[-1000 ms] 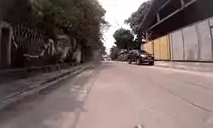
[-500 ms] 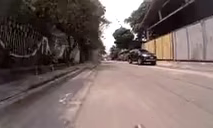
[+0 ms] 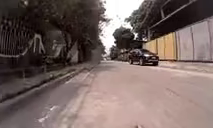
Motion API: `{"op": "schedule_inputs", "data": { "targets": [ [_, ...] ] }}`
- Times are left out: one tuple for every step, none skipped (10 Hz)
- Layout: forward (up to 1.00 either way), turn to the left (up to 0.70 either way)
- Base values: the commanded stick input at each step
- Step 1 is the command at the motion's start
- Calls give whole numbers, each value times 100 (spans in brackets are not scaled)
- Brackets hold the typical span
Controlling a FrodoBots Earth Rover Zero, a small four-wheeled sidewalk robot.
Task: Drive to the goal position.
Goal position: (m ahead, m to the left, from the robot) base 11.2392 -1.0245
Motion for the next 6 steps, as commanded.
{"op": "schedule_inputs", "data": {
  "targets": [
    [100,11],
    [100,18],
    [100,24],
    [100,0],
    [100,8],
    [100,3]
  ]
}}
